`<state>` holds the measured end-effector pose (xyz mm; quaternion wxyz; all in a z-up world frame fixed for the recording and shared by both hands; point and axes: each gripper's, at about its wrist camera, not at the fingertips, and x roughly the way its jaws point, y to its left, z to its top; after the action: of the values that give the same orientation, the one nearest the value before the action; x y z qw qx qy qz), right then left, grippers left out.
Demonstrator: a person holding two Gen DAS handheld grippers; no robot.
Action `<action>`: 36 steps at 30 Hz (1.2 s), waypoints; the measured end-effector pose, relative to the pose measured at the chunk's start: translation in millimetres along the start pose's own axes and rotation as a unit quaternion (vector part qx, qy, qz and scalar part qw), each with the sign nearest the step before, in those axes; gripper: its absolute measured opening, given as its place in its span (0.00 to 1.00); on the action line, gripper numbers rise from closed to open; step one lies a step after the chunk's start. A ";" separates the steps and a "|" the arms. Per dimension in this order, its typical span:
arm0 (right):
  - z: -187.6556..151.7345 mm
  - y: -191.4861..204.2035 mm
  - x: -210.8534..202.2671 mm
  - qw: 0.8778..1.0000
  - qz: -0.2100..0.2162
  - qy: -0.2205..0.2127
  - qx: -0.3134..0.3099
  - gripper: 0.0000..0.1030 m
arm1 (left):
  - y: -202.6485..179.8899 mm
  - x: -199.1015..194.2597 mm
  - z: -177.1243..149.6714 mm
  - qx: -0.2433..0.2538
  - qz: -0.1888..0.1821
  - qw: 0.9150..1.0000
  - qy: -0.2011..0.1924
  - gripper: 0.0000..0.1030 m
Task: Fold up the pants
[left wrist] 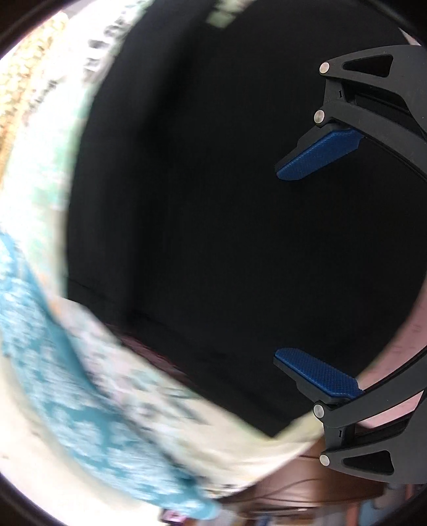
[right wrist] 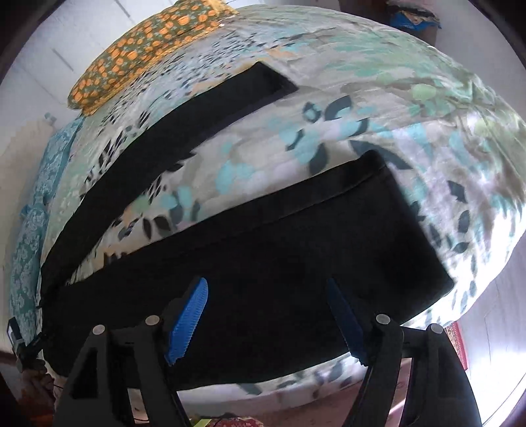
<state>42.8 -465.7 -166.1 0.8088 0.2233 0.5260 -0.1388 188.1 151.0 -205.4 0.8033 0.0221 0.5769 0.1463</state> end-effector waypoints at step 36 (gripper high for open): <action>-35.1 34.5 29.1 0.994 -0.098 -0.030 -0.049 1.00 | -41.4 -52.7 -41.2 0.053 -0.060 0.992 -0.101 1.00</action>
<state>42.8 -417.8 -197.4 0.8169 0.1268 0.5267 -0.1980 143.0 92.2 -179.1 0.8626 0.0445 0.4999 0.0638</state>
